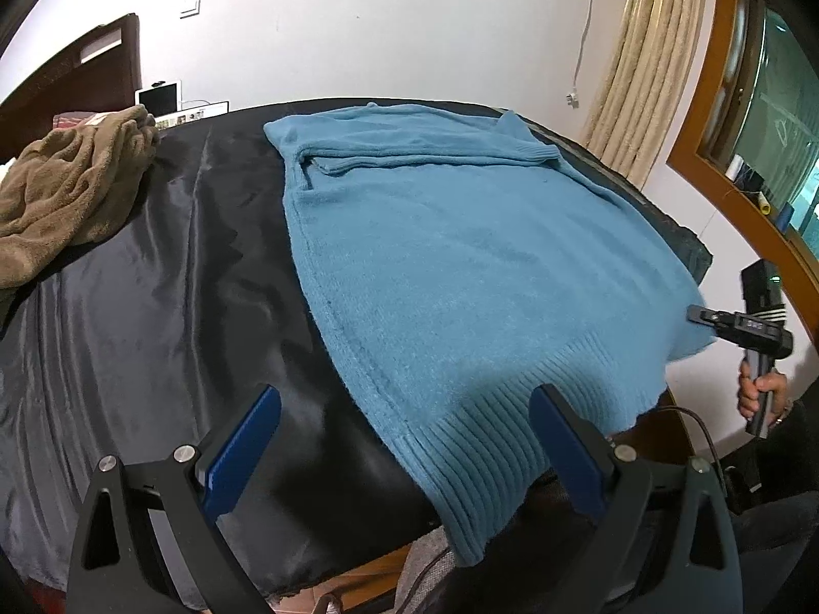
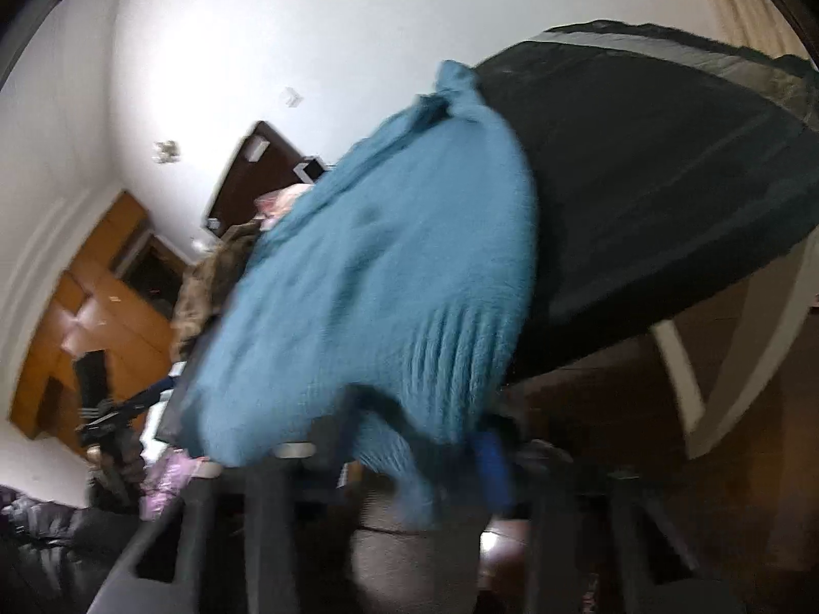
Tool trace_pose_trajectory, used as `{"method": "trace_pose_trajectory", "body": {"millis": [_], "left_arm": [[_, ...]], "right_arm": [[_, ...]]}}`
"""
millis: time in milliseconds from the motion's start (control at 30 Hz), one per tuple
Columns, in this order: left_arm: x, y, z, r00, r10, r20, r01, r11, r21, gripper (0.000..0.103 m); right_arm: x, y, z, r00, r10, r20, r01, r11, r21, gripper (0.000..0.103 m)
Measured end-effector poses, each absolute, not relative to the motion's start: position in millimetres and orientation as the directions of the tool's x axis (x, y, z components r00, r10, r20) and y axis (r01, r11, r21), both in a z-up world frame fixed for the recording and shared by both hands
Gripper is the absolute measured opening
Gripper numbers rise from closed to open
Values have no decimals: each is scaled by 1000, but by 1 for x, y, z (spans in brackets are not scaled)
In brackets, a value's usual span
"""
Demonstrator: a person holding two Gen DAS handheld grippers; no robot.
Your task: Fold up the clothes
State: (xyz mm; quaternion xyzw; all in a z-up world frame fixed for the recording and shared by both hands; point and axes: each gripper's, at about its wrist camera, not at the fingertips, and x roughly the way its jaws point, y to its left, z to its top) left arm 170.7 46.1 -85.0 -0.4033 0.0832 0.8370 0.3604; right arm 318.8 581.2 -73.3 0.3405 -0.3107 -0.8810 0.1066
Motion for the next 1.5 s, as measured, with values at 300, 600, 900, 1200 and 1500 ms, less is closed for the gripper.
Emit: {"method": "trace_pose_trajectory", "body": {"millis": [300, 600, 900, 1200, 1500], "left_arm": [[173, 40, -85, -419, 542, -728, -690, -711, -133, 99], [185, 15, -88, -263, 646, -717, -717, -628, -303, 99], [175, 39, -108, -143, 671, -728, -675, -603, -424, 84], [160, 49, -112, -124, 658, -743, -623, -634, -458, 31], [151, 52, -115, -137, 629, -765, -593, -671, -446, 20]], "right_arm": [[309, 555, -34, -795, -401, -455, 87, -817, 569, 19], [301, 549, -3, -822, -420, -385, 146, -808, 571, 18], [301, 556, -15, -818, -387, -426, 87, -815, 573, 18], [303, 561, -23, -815, -365, -450, 59, -825, 562, 18], [292, 563, -35, -782, -348, -517, 19, -843, 538, 19]]}}
